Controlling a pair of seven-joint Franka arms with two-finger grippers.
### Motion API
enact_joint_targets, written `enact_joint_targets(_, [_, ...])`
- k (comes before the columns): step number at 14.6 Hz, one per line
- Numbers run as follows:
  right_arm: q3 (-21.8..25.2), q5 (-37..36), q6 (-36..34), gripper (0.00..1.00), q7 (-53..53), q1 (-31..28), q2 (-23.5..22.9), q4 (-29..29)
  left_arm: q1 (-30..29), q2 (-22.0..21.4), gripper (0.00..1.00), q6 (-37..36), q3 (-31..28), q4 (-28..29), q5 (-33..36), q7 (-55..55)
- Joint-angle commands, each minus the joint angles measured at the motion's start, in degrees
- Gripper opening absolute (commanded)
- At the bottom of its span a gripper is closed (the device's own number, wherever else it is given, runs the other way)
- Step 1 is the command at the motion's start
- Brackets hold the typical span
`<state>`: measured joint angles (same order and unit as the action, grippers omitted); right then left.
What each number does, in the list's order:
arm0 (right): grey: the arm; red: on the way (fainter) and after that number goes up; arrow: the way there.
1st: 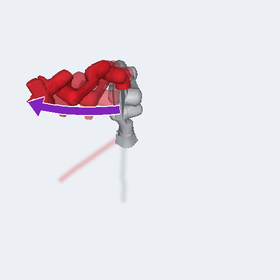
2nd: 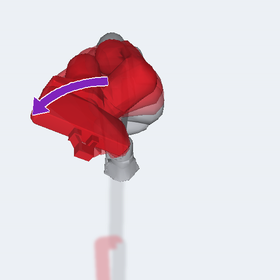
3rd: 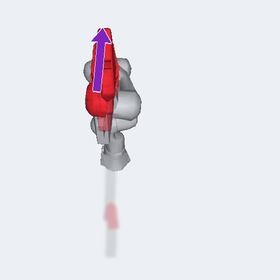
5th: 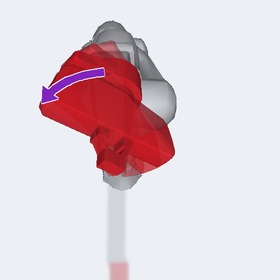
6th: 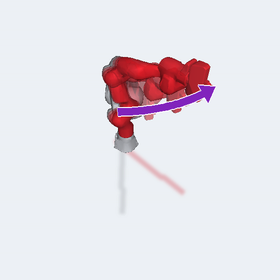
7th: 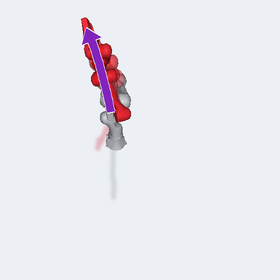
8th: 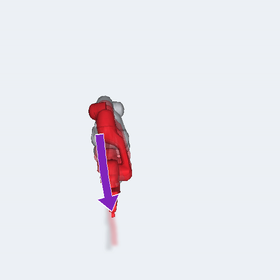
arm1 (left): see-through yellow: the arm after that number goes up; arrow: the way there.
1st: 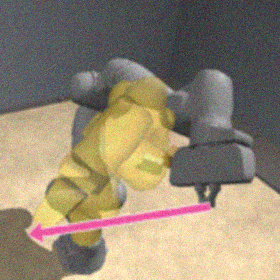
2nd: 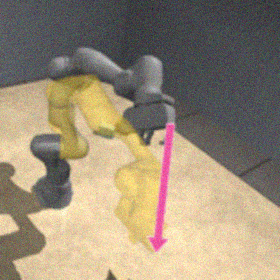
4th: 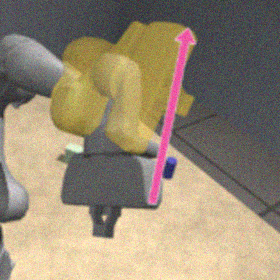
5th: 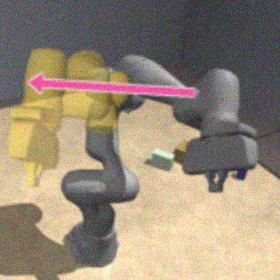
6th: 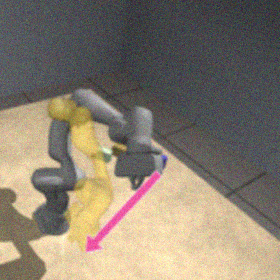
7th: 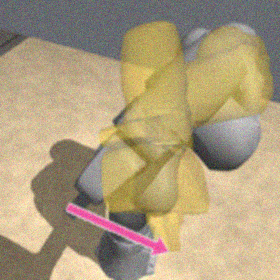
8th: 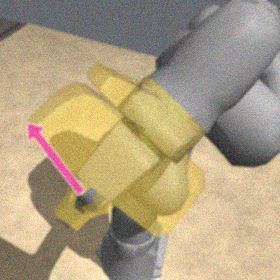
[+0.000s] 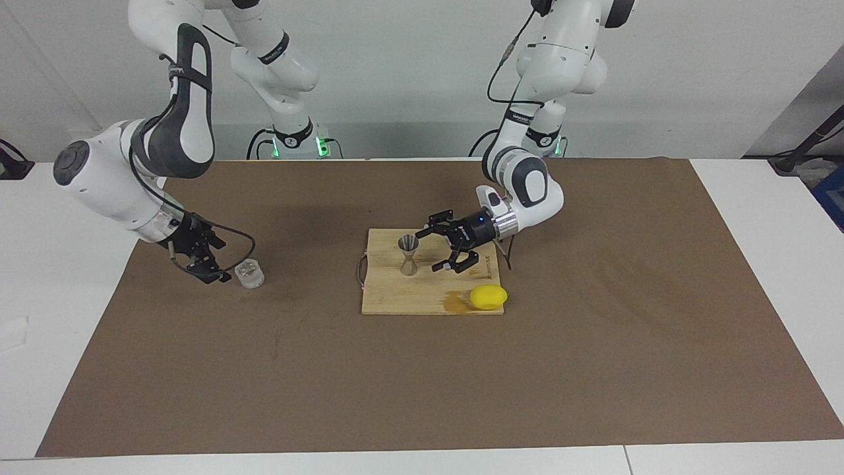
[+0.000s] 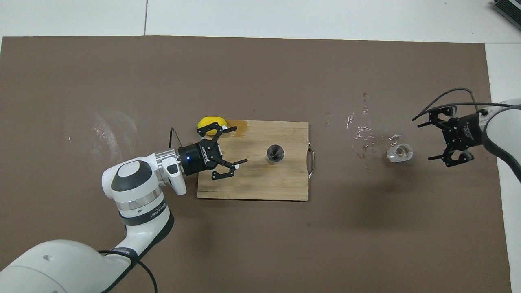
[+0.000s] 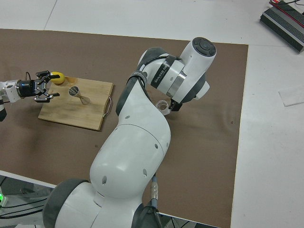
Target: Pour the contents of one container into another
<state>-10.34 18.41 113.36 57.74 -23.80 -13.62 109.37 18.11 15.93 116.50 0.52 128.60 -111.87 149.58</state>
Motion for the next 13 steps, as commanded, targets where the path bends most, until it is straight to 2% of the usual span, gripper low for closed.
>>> enact_joint_targets(1, [-0.6, 3.3, 2.7, 1.0, 3.8, -1.0, 0.0, 2.2, -5.6, -2.9, 1.0, -3.9, 0.2, 3.5, 8.4, 1.1])
enact_joint_targets(3, [-0.6, 6.7, 5.2, 1.0, 3.7, -1.3, -0.4, 4.4, -11.2, -3.8, 1.0, -8.1, 0.1, 3.5, 17.1, 0.7])
enact_joint_targets(6, [-0.6, 7.1, 6.1, 1.0, -0.4, -2.3, -2.1, 5.3, -19.4, -4.9, 1.0, -13.7, -0.2, 2.7, 31.0, -0.5])
enact_joint_targets(8, [-0.6, 7.8, 7.2, 1.0, -1.4, -2.2, -3.2, 5.4, -25.2, -4.5, 1.0, -14.9, -0.3, 0.6, 38.4, -2.2])
enact_joint_targets(11, [-0.6, 10.1, 7.3, 1.0, -5.4, -2.4, -4.7, 6.5, -31.3, -3.6, 1.0, -16.5, -0.4, -4.7, 53.3, -2.9])
enact_joint_targets(13, [-0.6, 12.2, 7.3, 1.0, -7.7, -2.3, -4.2, 8.5, -33.6, -2.7, 1.0, -17.1, -1.7, -9.0, 61.5, -2.9])
